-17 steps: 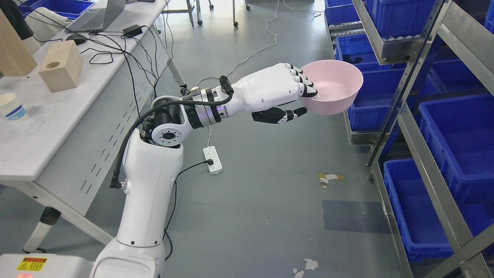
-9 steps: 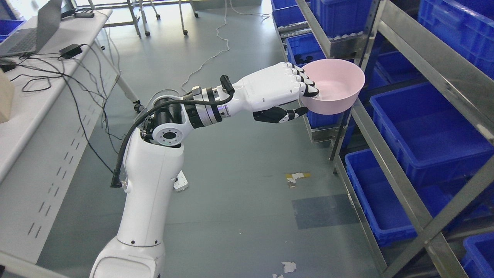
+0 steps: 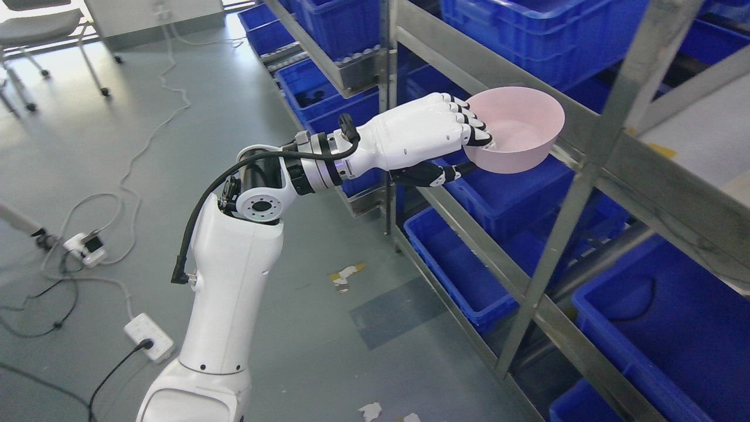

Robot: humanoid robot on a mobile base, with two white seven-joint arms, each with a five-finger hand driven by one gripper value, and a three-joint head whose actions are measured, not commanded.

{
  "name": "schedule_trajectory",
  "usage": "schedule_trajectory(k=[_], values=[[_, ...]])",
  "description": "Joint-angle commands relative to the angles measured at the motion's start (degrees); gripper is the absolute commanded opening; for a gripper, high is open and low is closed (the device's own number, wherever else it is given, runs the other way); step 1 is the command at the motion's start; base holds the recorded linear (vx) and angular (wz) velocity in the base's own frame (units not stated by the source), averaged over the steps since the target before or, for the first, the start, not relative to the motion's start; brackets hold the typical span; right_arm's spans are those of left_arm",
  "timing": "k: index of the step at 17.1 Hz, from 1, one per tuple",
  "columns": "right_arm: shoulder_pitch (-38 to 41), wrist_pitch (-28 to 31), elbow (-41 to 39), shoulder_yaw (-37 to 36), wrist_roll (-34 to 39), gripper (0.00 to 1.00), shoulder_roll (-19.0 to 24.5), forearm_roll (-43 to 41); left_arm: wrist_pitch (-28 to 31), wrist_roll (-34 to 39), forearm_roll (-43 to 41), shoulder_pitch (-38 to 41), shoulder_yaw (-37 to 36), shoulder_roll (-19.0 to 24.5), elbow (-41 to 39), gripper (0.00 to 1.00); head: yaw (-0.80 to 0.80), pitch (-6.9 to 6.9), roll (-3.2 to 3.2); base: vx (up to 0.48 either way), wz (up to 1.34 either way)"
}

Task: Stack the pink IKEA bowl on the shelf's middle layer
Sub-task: 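Hold the pink bowl up with the left hand while the robot turns, then lower the pink bowl onto the pink bowl on the tray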

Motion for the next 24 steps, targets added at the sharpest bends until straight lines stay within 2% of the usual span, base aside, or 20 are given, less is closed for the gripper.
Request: schedule_trajectory(k=[1, 4, 7, 11, 15, 19, 24], values=[[0.0, 0.0, -1.0, 0.2, 0.0, 1.0, -1.0, 0.0, 0.0, 0.2, 1.1, -3.5, -1.5, 1.0, 0.1, 0.03, 0.0, 0.0, 0.0, 0.039, -0.93], [0.0, 0.0, -1.0, 0.2, 0.0, 1.0, -1.0, 0.0, 0.0, -0.8, -0.8, -8.2, 2.6, 1.0, 1.7, 0.03, 0.0, 0.0, 0.0, 0.036, -1.08], [0.0, 0.0, -1.0, 0.2, 0.0, 1.0, -1.0, 0.0, 0.0, -2.5, -8.3, -11.9, 9.1, 1.0, 4.7, 0.03, 0.0, 0.0, 0.0, 0.025, -1.22], [0.0, 0.0, -1.0, 0.2, 0.0, 1.0, -1.0, 0.0, 0.0, -3.3, -17.2, -12.9, 13.0, 1.0, 7.0, 0.03, 0.0, 0.0, 0.0, 0.007, -1.16], [0.0, 0.0, -1.0, 0.2, 0.0, 1.0, -1.0, 0.0, 0.0, -5.4, -22.4, -13.5, 14.1, 1.0, 8.7, 0.03, 0.0, -0.01, 0.0, 0.007, -0.78], [0.0, 0.0, -1.0, 0.2, 0.0, 1.0, -1.0, -0.1, 0.0, -6.8, -22.7, -14.9, 13.6, 1.0, 10.0, 0.04, 0.0, -0.02, 0.0, 0.015, -0.38], [0.0, 0.0, -1.0, 0.3, 0.0, 1.0, -1.0, 0.0, 0.0, -6.7, -20.1, -14.9, 6.3, 1.0, 15.2, 0.06, 0.0, -0.02, 0.0, 0.004, -0.05]])
